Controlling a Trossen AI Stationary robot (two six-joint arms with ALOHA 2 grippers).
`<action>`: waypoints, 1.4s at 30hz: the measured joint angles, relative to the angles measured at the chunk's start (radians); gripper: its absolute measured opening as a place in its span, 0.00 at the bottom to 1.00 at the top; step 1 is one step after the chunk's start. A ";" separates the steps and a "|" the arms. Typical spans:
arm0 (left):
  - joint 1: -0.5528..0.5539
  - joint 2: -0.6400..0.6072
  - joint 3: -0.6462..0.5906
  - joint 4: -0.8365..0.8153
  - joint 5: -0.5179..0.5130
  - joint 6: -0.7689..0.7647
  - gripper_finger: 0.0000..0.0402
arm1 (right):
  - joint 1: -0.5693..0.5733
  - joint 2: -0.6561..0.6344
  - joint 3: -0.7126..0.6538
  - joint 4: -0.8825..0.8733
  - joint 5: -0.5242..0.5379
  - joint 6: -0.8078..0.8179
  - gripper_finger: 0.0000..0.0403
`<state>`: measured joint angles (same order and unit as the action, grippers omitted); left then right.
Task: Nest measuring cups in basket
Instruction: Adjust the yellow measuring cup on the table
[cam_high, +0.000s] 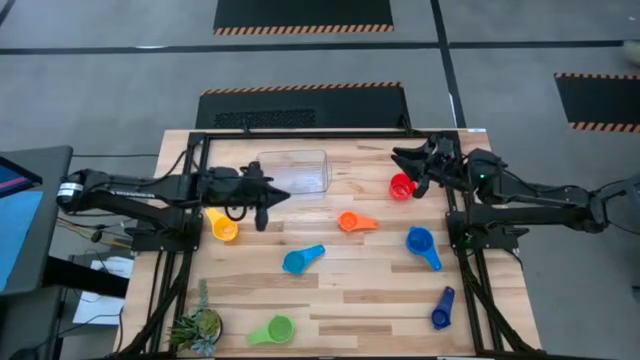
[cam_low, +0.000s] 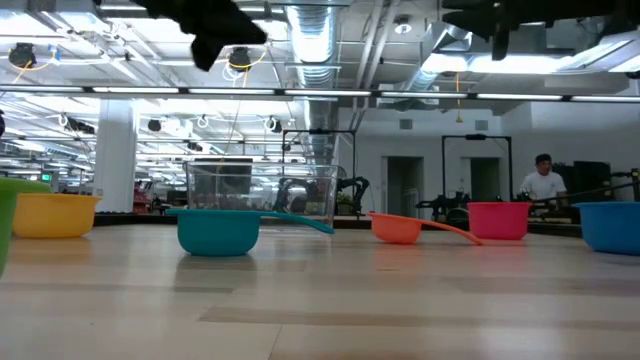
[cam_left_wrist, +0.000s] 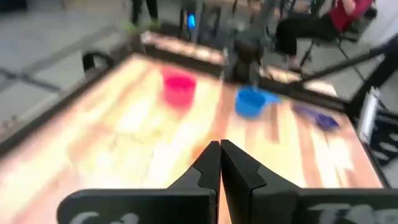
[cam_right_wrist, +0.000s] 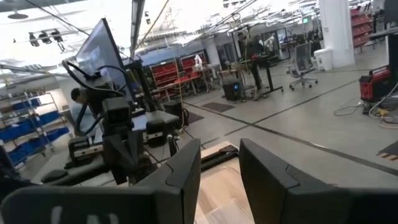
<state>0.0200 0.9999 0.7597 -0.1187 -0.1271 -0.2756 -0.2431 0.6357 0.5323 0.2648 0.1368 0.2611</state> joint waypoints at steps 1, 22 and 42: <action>0.000 -0.012 0.000 -0.043 0.011 -0.017 0.00 | -0.002 0.000 0.000 -0.005 0.000 0.000 0.34; -0.047 0.027 0.000 -0.878 -0.010 -0.501 0.00 | 0.000 0.128 0.000 -0.002 -0.001 0.037 0.34; -0.127 0.385 0.000 -1.020 0.053 -0.732 0.00 | 0.000 0.163 0.000 0.004 -0.004 0.037 0.34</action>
<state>-0.1068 1.3851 0.7601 -1.1390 -0.0741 -1.0076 -0.2432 0.7990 0.5323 0.2684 0.1328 0.2981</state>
